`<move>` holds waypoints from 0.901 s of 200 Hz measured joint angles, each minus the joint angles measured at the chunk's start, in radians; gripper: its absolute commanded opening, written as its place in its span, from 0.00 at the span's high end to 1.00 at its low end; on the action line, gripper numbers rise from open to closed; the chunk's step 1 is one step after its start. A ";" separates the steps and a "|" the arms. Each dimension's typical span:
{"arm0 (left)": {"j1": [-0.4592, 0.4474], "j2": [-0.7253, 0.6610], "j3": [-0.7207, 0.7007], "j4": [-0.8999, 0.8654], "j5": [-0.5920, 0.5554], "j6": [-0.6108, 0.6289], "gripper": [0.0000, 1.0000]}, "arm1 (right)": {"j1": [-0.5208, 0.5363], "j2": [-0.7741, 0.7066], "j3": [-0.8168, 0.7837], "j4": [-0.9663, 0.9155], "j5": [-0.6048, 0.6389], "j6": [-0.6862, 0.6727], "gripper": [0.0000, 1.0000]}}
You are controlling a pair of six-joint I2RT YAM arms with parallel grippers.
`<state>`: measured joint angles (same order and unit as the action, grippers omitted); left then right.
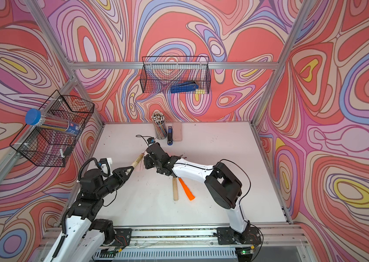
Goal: Wipe small sickles with rags
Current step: Wipe the small sickle.
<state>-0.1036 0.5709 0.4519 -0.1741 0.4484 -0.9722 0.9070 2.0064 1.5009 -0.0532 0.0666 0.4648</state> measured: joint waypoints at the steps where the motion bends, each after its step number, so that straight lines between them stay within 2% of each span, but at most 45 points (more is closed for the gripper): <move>1: 0.000 0.000 0.000 0.000 0.000 0.000 1.00 | -0.001 0.001 0.001 0.000 0.001 0.000 1.00; 104: 0.000 -0.006 0.000 -0.001 0.008 0.000 1.00 | -0.168 0.050 0.109 -0.052 0.058 0.005 1.00; 180: 0.000 -0.006 0.000 0.007 0.009 0.000 1.00 | -0.186 0.050 0.232 -0.142 0.113 -0.035 1.00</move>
<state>-0.1036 0.5644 0.4519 -0.1673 0.4572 -0.9722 0.7212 2.0560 1.7332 -0.1947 0.1791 0.4297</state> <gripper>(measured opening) 0.257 0.106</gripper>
